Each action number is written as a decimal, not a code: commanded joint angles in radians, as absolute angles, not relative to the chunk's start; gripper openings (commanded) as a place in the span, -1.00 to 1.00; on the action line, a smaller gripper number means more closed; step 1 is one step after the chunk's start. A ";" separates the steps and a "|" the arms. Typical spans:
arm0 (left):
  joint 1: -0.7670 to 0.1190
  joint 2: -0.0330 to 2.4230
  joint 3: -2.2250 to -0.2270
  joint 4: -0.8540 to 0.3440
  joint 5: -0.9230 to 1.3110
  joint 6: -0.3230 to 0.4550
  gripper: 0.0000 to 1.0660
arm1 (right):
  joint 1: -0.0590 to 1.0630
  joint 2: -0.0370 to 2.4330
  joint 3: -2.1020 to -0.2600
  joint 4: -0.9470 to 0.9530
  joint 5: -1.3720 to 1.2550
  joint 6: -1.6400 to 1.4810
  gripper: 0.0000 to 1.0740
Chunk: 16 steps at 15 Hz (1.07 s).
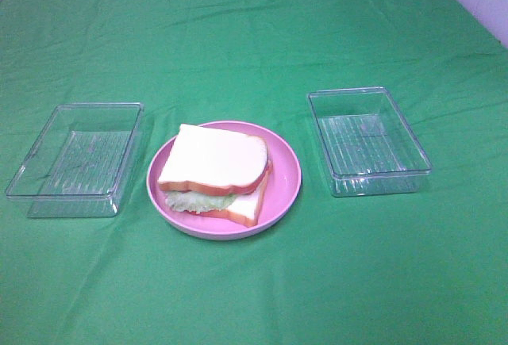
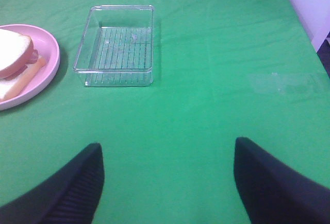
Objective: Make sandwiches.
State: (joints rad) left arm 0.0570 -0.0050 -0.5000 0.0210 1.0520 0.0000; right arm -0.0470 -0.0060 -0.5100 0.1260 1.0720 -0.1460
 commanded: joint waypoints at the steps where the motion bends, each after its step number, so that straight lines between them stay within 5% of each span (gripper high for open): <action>1: 0.061 -0.026 -0.498 0.017 1.043 0.006 0.34 | -0.051 -0.020 -0.506 0.129 1.062 -0.159 0.27; 16: 0.063 -0.026 -0.498 0.017 1.043 0.006 0.34 | -0.051 -0.020 -0.506 0.129 1.062 -0.159 0.27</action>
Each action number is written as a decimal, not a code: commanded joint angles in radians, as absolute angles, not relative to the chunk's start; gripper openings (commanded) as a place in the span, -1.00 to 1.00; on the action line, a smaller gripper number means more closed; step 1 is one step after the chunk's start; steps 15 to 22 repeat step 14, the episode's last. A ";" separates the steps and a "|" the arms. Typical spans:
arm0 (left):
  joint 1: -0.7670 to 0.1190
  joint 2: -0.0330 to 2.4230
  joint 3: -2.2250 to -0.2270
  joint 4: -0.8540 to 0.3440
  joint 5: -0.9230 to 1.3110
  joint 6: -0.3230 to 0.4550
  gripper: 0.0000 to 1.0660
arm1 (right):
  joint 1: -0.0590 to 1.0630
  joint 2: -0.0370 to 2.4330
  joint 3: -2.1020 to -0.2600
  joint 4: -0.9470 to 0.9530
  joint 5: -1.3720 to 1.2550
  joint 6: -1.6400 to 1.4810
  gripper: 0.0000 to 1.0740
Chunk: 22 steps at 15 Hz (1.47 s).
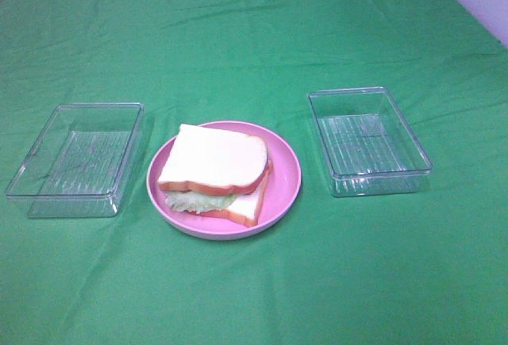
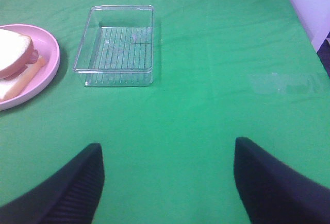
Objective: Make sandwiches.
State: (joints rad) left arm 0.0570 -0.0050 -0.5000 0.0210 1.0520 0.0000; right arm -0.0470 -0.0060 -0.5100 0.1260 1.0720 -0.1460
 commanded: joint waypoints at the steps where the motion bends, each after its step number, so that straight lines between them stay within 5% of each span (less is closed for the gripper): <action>1: 0.063 -0.026 -0.498 0.017 1.043 0.006 0.34 | -0.051 -0.020 -0.506 0.129 1.062 -0.159 0.27; 22: 0.063 -0.026 -0.498 0.017 1.043 0.006 0.34 | -0.051 -0.020 -0.506 0.129 1.062 -0.159 0.27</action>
